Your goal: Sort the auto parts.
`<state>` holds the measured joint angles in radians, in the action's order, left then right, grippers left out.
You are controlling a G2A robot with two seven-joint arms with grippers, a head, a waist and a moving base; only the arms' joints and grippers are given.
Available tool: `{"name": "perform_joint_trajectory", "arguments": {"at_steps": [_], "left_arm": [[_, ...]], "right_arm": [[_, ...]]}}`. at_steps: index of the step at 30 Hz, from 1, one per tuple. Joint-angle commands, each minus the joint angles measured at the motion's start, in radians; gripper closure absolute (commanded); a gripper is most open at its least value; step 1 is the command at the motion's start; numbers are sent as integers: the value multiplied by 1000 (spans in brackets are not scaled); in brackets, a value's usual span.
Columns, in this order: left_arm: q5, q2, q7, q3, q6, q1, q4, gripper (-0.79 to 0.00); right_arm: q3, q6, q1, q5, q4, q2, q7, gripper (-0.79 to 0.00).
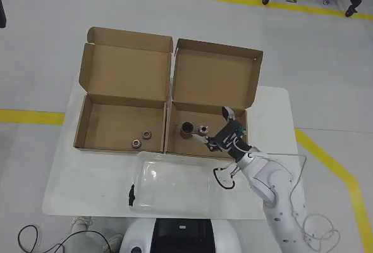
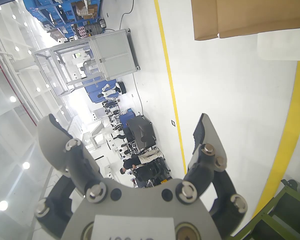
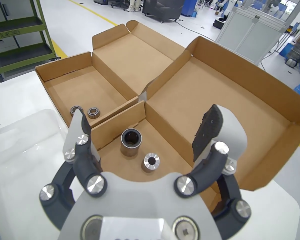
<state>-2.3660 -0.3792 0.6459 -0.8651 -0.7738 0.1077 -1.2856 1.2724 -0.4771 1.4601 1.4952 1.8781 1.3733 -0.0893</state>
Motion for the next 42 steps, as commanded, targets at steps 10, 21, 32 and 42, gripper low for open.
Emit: {"name": "perform_joint_trajectory", "arguments": {"at_steps": [10, 21, 32, 42], "left_arm": [[0, 0, 0, 0, 0, 0, 0, -785], [0, 0, 0, 0, 0, 0, 0, -785], [0, 0, 0, 0, 0, 0, 0, -785], [0, 0, 0, 0, 0, 0, 0, -785]], "right_arm": [[113, 86, 173, 1, 128, -22, 20, -785], [254, 207, 448, -11, 291, -38, 126, -785], [320, 302, 620, 24, 405, -43, 161, -785], [326, 315, 644, 41, 424, -47, 183, -785]]}}
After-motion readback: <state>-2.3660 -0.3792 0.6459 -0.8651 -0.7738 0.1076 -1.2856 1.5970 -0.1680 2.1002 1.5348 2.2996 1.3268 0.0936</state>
